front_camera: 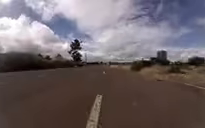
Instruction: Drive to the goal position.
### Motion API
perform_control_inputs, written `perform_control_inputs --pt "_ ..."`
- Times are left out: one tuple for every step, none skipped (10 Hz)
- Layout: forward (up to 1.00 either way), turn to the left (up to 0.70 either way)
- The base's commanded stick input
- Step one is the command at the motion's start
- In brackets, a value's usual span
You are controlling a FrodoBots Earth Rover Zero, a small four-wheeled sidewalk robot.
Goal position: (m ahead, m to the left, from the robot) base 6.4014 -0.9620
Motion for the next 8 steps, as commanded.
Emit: perform_control_inputs --pt "0.70 0.00" --pt "0.70 0.00" --pt "0.70 0.00" --pt "0.70 0.00" --pt "0.70 0.00" --pt "0.70 0.00" --pt "0.70 0.00" --pt "0.70 0.00"
